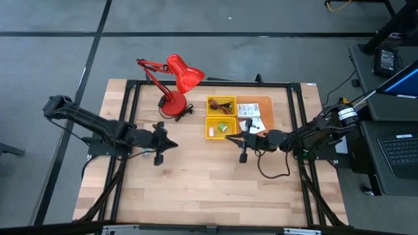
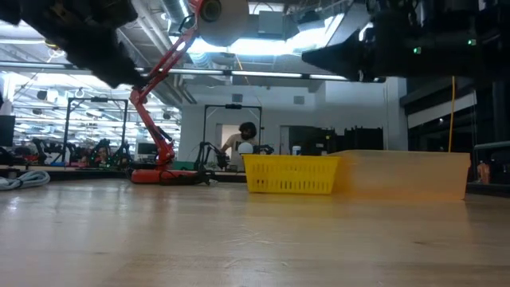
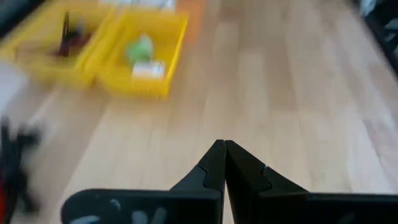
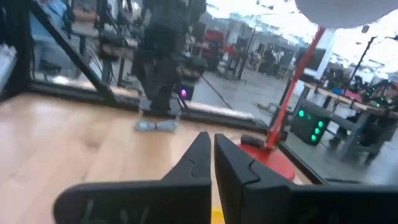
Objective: Pick and place items into bin
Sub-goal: Put the blue charger cable into the top yellow bin
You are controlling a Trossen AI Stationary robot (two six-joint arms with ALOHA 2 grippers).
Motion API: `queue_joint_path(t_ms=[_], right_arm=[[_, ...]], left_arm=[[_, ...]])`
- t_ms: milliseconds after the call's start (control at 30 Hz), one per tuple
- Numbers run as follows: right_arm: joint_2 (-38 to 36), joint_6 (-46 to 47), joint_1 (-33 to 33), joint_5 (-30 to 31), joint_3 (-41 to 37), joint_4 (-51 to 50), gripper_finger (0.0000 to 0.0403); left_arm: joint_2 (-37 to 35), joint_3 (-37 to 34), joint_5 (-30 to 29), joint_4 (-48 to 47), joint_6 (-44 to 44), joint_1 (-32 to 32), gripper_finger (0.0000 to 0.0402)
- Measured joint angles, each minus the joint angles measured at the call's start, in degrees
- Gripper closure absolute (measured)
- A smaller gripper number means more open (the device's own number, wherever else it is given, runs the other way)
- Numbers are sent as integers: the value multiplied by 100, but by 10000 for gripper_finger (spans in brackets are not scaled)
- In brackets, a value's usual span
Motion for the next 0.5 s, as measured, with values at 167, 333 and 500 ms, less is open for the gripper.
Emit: queue_joint_path(t_ms=[167,333,500], right_arm=[[2,1,-85,2,-4,-96,398],[2,-2,-98,2,-4,-134,398],[2,-13,-98,2,-2,-146,398]], left_arm=[[128,721,-2,-1726,-987,-260,398],[292,1399,17,-3011,-1799,-542,398],[621,2092,297,-4053,-2871,-804,399]])
